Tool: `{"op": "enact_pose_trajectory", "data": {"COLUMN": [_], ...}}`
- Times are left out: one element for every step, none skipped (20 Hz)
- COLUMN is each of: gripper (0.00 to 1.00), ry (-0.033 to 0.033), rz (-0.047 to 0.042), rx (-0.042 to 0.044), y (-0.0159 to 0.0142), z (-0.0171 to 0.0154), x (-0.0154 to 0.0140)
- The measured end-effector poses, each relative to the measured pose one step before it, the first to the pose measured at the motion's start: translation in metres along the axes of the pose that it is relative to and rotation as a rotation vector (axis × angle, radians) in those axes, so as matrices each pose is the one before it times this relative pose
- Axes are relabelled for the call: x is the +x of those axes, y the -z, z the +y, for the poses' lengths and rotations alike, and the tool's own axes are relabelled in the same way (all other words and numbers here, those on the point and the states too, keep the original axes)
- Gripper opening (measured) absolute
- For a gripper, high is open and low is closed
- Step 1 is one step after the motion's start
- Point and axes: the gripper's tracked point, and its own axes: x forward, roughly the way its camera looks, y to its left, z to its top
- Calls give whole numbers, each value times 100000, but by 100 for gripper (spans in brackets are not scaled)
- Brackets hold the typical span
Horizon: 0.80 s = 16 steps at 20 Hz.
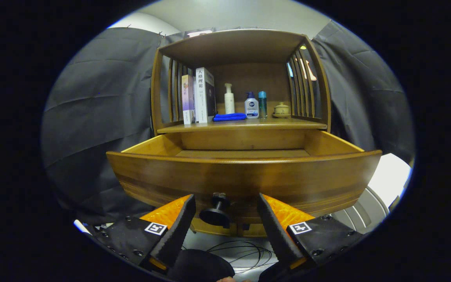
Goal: Pull open the drawer, take out the items inside it, and place them on the countertop above the cabinet.
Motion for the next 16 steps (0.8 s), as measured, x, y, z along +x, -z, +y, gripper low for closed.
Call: {"op": "enact_pose_trajectory", "data": {"gripper": [97,97,97,97,97,97,97,97,97,97,97,97,97,97,97,97], "ry": [325,416,286,111,-84,-105,229,451,255,-431,-411,-509,-423,51,-635,-354], "rz": [-1405,-1278,-1119,-1091,-383,-1,688,1171,1540,2097,2900,2698,2157,2322,2617,3888], "rx": [534,357,155,115,42,-296,-339,-233,100,20,-696,-1940,-3050,-3951,-4032,-4061], "y": [-1057,-1029,-1235,-1262,-1264,-1212,-1215,-947,-987,-794,-652,-603,-779,-636,-617,-248], "z": [-276,-235,-287,-250,-168,-197,-374,-348,-244,-73,-45,-79,-51,-67,92,228], "x": [-457,-354,-240,-235,-99,78,248,410,612,773,823,752,924,998,1100,1131]}}
